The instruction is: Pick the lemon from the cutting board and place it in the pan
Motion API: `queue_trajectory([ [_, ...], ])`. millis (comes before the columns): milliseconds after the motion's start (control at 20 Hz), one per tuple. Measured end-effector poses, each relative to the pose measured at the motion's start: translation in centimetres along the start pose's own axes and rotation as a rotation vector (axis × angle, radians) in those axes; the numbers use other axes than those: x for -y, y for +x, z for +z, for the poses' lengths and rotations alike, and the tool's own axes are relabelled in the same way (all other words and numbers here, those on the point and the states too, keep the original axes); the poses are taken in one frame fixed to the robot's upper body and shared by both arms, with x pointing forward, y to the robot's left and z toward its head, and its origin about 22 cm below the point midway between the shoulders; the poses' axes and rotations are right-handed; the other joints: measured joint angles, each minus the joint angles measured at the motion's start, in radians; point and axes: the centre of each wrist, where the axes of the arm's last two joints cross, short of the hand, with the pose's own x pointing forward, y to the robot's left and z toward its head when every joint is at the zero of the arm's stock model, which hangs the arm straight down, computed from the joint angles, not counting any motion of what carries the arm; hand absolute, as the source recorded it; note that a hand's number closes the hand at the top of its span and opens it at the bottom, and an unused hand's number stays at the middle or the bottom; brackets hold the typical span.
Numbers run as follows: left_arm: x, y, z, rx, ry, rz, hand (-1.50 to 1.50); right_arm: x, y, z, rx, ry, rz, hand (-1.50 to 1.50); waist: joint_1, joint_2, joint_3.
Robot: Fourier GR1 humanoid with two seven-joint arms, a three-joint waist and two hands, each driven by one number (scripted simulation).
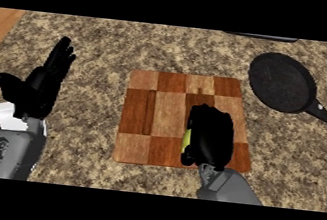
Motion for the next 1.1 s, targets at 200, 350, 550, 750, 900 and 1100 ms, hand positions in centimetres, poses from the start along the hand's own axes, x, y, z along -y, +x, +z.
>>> queue_trajectory([
  [200, 0.2, -0.2, -0.1, -0.005, -0.002, -0.004, 0.00, 2.9, 3.0, -2.1, -0.042, -0.141, -0.080, 1.50, 0.004, -0.003, 0.000],
  [350, 0.1, -0.5, -0.1, -0.007, 0.004, -0.005, 0.00, 4.7, 4.7, -4.0, -0.065, -0.227, -0.114, 1.50, -0.002, -0.004, 0.000],
  [550, -0.3, -0.6, -0.1, -0.013, 0.023, -0.011, 0.00, 7.1, 5.7, -6.1, -0.088, -0.309, -0.182, 1.50, -0.018, -0.007, 0.000],
  [750, -0.5, -0.6, 0.0, -0.016, 0.032, -0.009, 0.00, 8.6, 4.3, -8.4, -0.132, -0.375, -0.329, 1.50, -0.031, -0.007, 0.001],
  [900, -1.1, -1.0, 0.3, -0.018, 0.040, -0.006, 0.00, 9.3, 2.4, -10.3, -0.177, -0.413, -0.419, 1.50, -0.038, -0.008, 0.001],
  [1100, -0.9, -0.5, 0.6, -0.015, 0.042, -0.006, 0.00, 9.5, -2.2, -13.7, -0.250, -0.451, -0.429, 1.50, -0.041, -0.008, 0.001],
])
